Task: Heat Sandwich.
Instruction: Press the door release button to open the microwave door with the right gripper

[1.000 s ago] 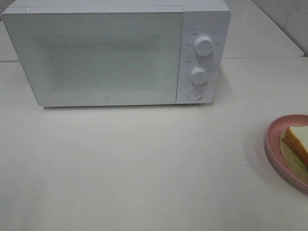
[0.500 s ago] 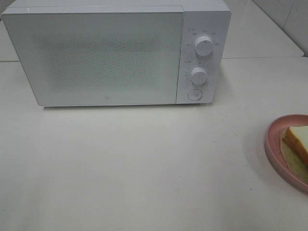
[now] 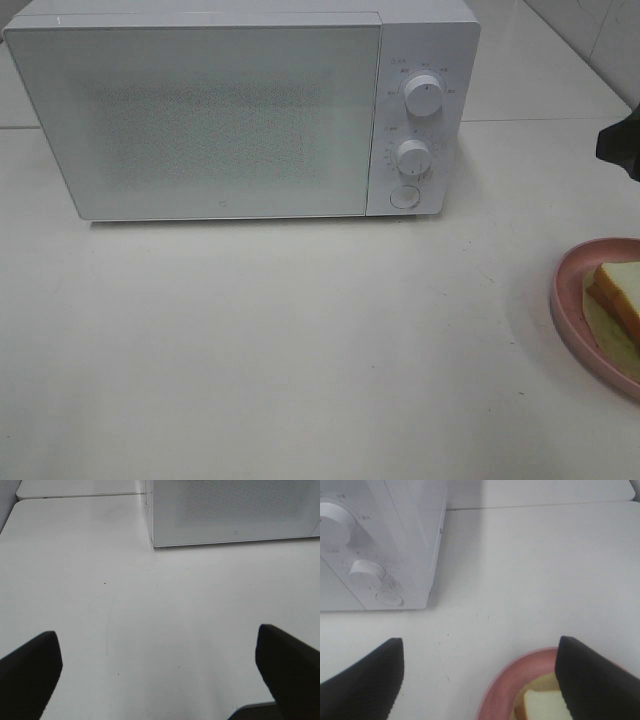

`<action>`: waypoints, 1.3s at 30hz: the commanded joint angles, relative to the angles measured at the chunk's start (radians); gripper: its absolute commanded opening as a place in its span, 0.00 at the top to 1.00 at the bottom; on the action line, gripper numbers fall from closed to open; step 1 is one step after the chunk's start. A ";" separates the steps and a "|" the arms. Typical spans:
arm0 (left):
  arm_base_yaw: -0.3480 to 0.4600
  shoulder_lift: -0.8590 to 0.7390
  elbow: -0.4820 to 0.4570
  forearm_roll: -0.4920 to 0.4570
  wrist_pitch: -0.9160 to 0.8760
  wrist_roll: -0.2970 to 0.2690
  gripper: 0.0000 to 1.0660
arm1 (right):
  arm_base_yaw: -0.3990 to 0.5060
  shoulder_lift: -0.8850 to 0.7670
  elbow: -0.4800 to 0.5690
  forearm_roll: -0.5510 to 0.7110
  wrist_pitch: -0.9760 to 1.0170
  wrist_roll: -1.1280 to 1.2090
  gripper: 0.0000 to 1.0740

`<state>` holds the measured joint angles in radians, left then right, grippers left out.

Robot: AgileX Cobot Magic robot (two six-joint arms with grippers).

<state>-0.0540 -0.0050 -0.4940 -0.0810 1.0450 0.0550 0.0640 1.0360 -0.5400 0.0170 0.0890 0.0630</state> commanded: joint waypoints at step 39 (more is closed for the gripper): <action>0.002 -0.015 0.002 -0.010 -0.008 0.000 0.08 | 0.672 0.511 0.173 0.793 -1.135 -0.403 0.28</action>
<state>-0.0540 -0.0050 -0.4940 -0.0810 1.0450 0.0550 0.7260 1.5470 -0.3710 0.7910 -1.0130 -0.3230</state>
